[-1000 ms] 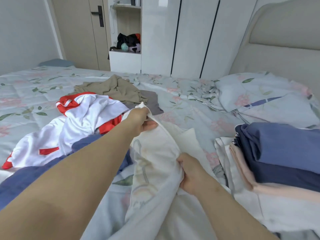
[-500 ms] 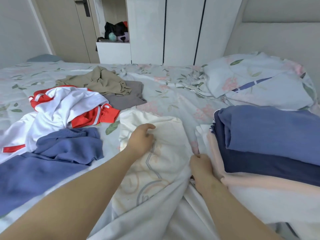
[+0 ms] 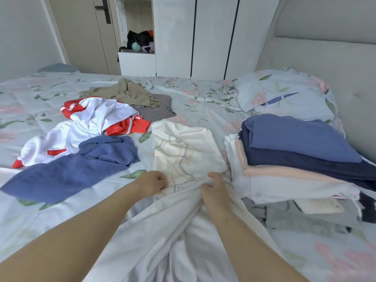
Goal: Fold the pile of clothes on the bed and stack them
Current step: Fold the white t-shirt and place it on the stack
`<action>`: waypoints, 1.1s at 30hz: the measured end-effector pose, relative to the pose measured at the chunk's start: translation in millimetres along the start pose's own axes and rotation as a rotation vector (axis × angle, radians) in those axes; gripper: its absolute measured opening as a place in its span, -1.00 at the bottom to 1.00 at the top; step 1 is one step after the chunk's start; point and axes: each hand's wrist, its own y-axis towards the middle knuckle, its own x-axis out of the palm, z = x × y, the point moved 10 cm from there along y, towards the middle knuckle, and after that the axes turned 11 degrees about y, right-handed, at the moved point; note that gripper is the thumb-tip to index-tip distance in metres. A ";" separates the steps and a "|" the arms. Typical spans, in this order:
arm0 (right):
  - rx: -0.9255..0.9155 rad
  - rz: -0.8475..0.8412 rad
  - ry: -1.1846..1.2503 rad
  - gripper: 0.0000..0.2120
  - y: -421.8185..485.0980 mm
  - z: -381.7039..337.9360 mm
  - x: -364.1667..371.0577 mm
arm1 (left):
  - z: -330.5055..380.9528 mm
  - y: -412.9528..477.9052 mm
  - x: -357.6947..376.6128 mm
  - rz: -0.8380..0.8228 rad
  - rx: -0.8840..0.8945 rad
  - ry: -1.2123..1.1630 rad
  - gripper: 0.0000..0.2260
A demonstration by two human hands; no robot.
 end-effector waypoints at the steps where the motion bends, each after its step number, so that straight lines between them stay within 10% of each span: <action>1: 0.013 -0.056 -0.016 -0.63 -8.8 5.6 7.5 | -4.9 -8.1 2.5 -0.042 -0.004 -0.027 -0.76; 13: 0.095 -0.065 0.074 -0.79 -46.6 29.5 -9.2 | 25.0 -77.5 25.5 -0.245 0.169 -0.374 -0.80; 20: 0.363 -0.207 0.524 -0.62 -66.6 39.1 -23.7 | 80.4 -137.6 75.6 -0.829 0.224 -0.508 -0.75; 25: 0.351 -0.256 0.248 -0.83 -77.1 36.9 -28.3 | 66.5 -121.3 71.7 -0.622 0.133 -0.410 -0.84; 33: 0.434 0.142 0.652 -0.79 -79.6 71.8 -113.6 | 8.4 -102.1 29.9 0.107 -0.076 -0.189 -0.91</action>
